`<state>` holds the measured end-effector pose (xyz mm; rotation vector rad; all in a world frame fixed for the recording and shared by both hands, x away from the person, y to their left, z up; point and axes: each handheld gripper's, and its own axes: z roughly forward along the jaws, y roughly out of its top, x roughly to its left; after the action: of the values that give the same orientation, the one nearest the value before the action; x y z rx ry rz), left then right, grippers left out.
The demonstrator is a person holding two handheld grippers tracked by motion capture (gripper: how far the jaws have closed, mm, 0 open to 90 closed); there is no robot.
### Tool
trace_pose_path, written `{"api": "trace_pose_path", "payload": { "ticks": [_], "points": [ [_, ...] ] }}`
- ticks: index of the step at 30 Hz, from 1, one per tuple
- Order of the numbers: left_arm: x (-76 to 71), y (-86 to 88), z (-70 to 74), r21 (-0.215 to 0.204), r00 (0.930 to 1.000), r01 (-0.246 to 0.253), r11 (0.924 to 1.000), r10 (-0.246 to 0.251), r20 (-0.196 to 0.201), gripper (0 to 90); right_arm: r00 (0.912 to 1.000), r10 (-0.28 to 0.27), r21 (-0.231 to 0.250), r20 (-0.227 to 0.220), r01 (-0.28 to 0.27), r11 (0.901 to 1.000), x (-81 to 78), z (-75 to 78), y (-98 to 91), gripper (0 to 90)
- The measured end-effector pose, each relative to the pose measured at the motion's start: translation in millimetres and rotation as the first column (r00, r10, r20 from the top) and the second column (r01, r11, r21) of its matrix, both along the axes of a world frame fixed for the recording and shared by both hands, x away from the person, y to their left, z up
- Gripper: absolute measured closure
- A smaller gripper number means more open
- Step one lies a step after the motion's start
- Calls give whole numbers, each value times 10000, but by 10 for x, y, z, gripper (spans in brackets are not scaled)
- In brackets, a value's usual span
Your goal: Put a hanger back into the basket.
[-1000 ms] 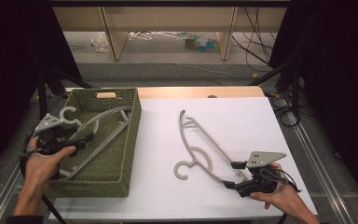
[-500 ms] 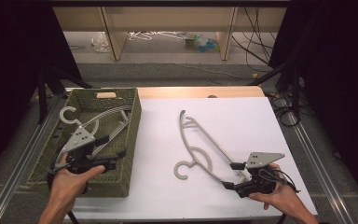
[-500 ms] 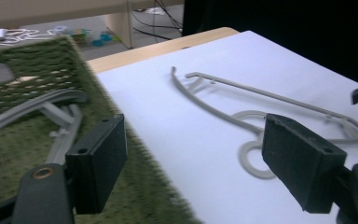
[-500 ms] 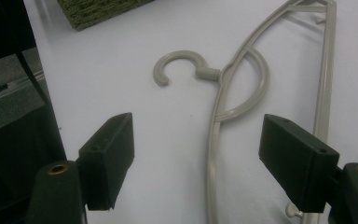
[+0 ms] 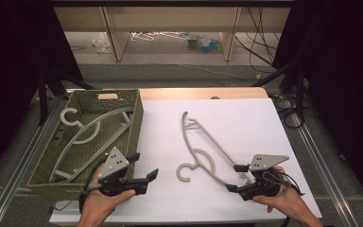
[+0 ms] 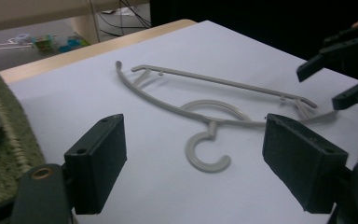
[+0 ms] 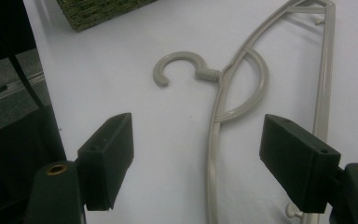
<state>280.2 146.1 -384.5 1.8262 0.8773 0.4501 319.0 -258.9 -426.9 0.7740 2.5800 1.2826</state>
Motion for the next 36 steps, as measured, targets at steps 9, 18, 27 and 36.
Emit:
{"api": "trace_pose_path", "payload": {
  "ticks": [9,18,27,36],
  "points": [
    [-181,-141,-170,-83,9994,-30,10000,33,357,196,9999,-55,-25,-89,55,10000,-3,-9,10,222],
    [-301,-279,-388,399,9971,574,9976,-593,481,187,9999,-149,-360,-43,147,9992,-12,-44,44,221],
    [-282,-299,-563,584,9974,670,9960,-684,219,182,9995,-232,-1217,-193,207,9923,17,-182,179,226],
    [-266,-298,-586,659,9970,751,9950,-763,157,182,9982,-309,-2031,-522,196,9790,142,-332,314,333]
  ]
}}
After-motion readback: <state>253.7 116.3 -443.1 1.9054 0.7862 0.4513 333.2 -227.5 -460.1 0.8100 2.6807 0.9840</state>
